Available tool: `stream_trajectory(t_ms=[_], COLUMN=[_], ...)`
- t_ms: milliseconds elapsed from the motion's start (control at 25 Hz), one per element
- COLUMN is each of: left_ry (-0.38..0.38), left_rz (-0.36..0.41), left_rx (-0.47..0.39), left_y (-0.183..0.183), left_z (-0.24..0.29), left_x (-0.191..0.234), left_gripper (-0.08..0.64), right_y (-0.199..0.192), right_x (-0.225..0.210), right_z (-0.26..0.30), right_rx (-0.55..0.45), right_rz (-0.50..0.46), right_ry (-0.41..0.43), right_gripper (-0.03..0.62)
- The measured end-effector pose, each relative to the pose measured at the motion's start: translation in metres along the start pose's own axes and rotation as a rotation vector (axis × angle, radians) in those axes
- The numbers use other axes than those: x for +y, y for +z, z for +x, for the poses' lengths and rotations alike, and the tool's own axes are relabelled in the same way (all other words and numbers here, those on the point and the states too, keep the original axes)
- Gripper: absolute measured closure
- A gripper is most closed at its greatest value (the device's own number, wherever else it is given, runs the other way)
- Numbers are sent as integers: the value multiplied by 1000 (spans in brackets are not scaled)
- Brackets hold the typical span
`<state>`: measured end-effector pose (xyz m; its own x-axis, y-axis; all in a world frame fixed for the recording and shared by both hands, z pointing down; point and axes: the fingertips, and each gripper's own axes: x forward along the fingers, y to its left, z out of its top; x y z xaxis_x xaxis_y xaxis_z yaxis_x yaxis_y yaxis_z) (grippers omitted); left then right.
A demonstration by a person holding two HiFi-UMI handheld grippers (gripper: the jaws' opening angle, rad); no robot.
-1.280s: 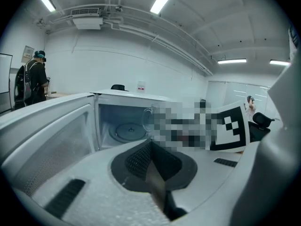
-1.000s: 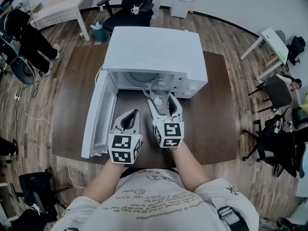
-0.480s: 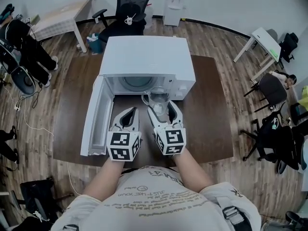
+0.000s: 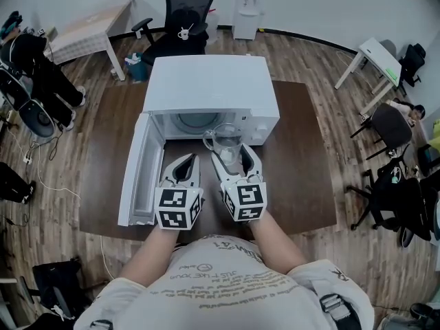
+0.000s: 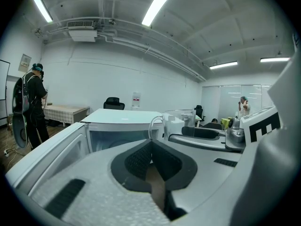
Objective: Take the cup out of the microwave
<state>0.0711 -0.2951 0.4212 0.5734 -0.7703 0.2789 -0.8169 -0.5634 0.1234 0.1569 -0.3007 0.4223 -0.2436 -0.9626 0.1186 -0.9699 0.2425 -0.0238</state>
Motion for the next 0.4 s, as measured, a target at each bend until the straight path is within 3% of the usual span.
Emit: stream_trajectory(t_ms=[400], left_ry=[-3], left_rz=[-5], left_rx=[-1], left_y=[3], left_z=[2], left_x=[4], left_gripper=[546], right_y=[6], right_x=[1], right_z=[5], right_rx=[-6], right_rz=[-4], right_ry=[7], right_gripper=[279])
